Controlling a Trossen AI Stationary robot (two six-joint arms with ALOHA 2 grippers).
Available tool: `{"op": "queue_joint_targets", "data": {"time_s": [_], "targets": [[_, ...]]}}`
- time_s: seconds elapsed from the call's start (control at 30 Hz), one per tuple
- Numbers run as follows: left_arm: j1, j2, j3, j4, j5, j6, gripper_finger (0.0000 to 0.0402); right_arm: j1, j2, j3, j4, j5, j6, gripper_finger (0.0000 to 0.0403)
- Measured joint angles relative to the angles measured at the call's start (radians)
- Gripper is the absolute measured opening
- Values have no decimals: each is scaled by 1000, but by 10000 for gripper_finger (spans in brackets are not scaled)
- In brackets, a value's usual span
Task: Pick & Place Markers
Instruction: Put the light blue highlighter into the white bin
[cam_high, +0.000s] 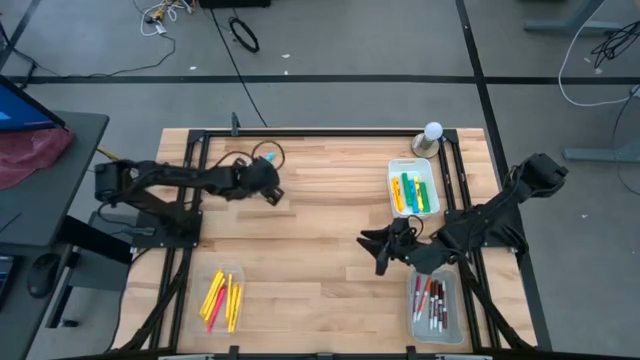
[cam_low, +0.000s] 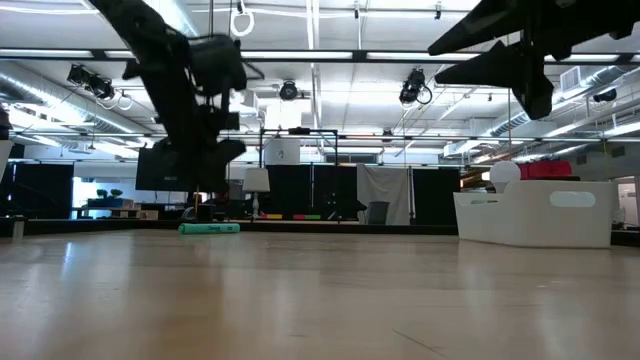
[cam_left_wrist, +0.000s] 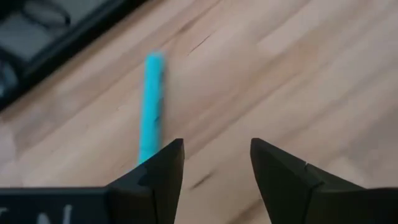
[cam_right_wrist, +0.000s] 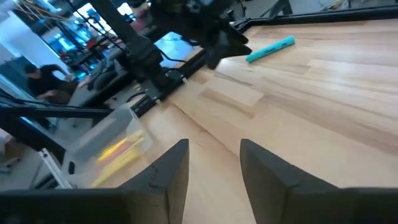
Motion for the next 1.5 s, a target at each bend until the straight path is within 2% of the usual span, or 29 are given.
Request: {"op": "queue_joint_targets", "data": {"time_s": [0.1,0.23,0.33,0.43,0.6,0.8,1.03,1.13,1.2,1.37,1.5], "targets": [[97,18,-28,4,51,4,198,-1,0,-27,45,-3,0,143],[198,24,-78,39,147,11,233,-1,0,-31,54,-3,-1,143],[241,24,-131,112,188,22,256,-1,0,-31,56,-3,-16,143],[264,24,-179,169,193,30,255,-1,0,-31,56,-3,-22,143],[267,23,-250,278,188,52,203,-1,0,-31,56,-2,-23,143],[266,21,-357,515,179,143,128,-1,0,-31,56,-2,-23,143],[265,23,-444,710,194,244,69,-1,0,-31,56,-1,-23,143],[235,22,-456,722,215,275,61,-1,0,-31,55,-1,-36,143],[193,22,-458,724,266,293,61,-1,0,-31,51,-2,-74,143],[33,24,-458,791,416,276,61,-1,0,-31,52,-78,-252,143],[-113,28,-433,819,468,199,61,-21,0,-31,52,-144,-364,143]]}}
